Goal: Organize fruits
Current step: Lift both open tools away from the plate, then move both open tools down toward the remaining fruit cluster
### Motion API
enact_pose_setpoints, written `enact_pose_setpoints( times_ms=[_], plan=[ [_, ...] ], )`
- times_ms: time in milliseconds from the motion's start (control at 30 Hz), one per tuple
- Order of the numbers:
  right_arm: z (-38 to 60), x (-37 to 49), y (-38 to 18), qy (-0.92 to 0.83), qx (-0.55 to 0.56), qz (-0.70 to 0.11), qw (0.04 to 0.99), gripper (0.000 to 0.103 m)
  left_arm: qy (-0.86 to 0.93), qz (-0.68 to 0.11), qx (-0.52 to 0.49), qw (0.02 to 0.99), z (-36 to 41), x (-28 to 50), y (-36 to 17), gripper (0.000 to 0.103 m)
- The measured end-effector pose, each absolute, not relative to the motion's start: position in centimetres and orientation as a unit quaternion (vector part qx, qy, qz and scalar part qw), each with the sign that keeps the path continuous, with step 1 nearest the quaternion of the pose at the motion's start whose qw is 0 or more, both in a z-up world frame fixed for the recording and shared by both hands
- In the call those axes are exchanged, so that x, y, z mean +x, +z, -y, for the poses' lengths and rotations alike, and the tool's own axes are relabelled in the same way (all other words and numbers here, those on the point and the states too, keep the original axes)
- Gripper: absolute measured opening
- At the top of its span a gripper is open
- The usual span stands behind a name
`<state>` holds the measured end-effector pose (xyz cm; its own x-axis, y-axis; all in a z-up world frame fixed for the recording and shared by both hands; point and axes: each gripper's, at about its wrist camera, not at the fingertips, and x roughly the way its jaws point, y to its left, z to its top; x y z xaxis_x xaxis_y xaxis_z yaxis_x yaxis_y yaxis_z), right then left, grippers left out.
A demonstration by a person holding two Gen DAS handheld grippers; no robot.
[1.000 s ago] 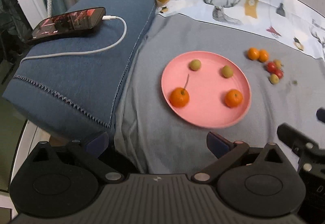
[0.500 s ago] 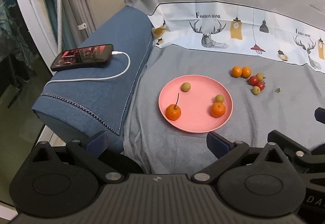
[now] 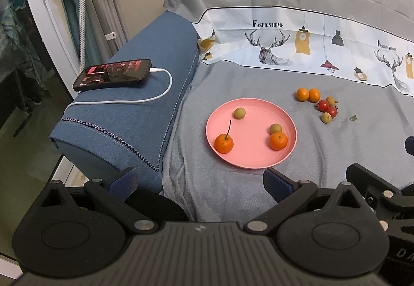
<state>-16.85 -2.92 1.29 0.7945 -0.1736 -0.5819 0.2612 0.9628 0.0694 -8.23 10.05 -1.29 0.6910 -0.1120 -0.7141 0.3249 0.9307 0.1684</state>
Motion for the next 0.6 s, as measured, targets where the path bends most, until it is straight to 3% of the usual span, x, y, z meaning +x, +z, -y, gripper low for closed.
enact_pose_setpoints(
  times_ms=[600],
  plan=[
    [3.6,-15.0,-0.6,-0.095,0.098,-0.330,0.934,0.100,-0.105,-0.397,0.159,0.898,-9.5,-6.5,-2.6,0.103]
  ],
)
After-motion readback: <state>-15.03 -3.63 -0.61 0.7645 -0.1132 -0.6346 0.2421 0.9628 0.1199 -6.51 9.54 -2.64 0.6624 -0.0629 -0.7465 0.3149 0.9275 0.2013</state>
